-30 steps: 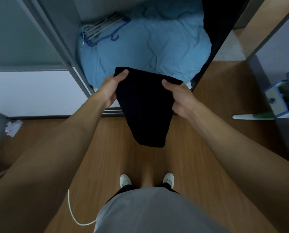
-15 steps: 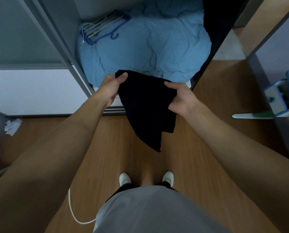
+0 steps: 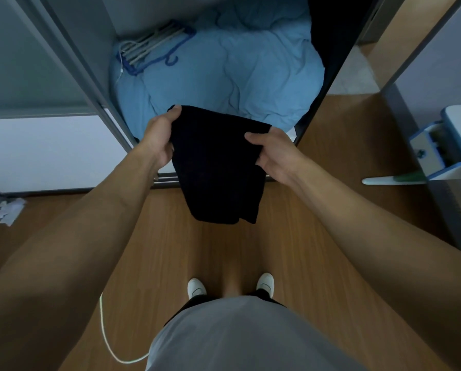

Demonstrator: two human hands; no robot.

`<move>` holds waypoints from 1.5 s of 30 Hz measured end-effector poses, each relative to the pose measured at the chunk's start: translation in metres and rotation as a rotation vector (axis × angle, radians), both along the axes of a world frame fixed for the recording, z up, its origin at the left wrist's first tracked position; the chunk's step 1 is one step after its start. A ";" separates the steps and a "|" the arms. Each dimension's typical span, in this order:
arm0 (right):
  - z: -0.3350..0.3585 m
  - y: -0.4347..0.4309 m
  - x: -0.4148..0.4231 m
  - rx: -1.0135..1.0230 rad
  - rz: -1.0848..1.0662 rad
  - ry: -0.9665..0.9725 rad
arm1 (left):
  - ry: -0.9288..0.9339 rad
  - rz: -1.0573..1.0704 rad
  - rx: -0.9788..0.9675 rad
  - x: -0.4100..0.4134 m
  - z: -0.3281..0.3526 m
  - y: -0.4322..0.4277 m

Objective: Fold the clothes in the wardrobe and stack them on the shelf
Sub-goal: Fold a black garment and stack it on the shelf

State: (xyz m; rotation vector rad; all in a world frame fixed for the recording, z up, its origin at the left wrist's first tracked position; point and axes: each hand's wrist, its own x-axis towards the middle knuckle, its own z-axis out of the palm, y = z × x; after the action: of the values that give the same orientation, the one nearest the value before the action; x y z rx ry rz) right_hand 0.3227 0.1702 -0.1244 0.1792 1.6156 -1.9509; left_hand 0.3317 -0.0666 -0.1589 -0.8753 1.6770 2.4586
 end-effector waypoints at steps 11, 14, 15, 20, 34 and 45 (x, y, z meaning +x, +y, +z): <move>0.009 -0.009 0.000 -0.240 -0.123 -0.196 | 0.059 -0.020 -0.029 0.002 -0.004 -0.001; 0.009 -0.008 -0.004 -0.219 -0.138 -0.174 | 0.040 -0.013 -0.084 -0.002 -0.006 0.001; 0.008 -0.007 -0.006 -0.217 -0.144 -0.173 | 0.035 -0.009 -0.101 -0.004 -0.006 0.001; 0.003 -0.005 -0.008 -0.183 -0.164 -0.157 | 0.049 0.041 -0.174 -0.011 -0.008 0.005; -0.006 -0.008 -0.017 0.236 -0.276 -0.032 | 0.069 -0.041 -0.495 -0.020 -0.003 0.004; -0.004 -0.005 -0.034 0.438 0.018 0.248 | 0.066 -0.160 -0.507 -0.024 0.009 0.005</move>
State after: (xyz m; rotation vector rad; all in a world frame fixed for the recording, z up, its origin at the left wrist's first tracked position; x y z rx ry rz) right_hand 0.2887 0.1652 -0.1287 0.0953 2.1880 -1.6298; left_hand 0.3078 -0.0619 -0.1496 -0.6572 2.3433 2.0076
